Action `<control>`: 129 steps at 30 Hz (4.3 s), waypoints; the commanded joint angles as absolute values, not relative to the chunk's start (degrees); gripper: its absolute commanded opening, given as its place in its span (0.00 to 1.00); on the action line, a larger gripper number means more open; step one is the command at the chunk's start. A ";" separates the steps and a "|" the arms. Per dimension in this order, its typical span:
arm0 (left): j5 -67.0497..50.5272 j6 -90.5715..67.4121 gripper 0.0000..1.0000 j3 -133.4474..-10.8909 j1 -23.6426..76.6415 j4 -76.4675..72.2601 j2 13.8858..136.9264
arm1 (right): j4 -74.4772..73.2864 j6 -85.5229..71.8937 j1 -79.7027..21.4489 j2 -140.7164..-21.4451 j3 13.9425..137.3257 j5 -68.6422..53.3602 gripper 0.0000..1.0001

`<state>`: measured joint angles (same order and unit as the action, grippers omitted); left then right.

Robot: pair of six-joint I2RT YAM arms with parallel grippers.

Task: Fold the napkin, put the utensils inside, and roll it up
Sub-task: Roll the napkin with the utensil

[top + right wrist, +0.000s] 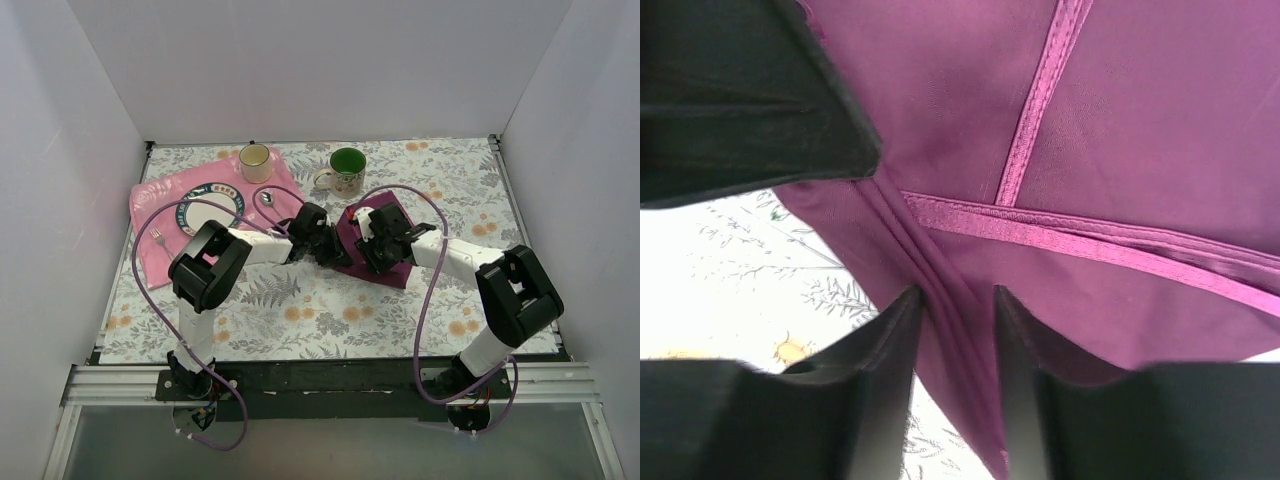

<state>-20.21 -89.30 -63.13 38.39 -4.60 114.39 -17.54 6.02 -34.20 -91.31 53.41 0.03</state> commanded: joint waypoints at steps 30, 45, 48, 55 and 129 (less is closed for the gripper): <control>-21.08 -82.62 0.14 -70.93 38.50 11.07 104.50 | -14.33 2.46 -30.50 -100.81 51.94 -8.08 0.08; -13.72 -90.23 0.38 -67.86 38.76 16.16 100.73 | -15.74 -4.38 -26.37 -102.57 51.07 -20.29 0.01; -12.04 -94.72 0.47 -66.27 38.76 19.49 97.56 | -14.33 -7.46 -26.11 -102.74 49.40 -21.36 0.01; -12.74 -104.58 0.48 -59.77 38.50 17.58 95.71 | -8.80 -16.69 -25.31 -102.57 43.43 -22.85 0.01; -2.55 -103.27 0.00 -63.11 40.96 18.19 108.46 | -15.04 -8.62 -45.52 -77.53 49.66 11.42 0.66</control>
<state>-2.46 -103.79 -63.64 40.62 10.07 108.73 -16.97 -10.22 -41.85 -82.04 49.84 4.75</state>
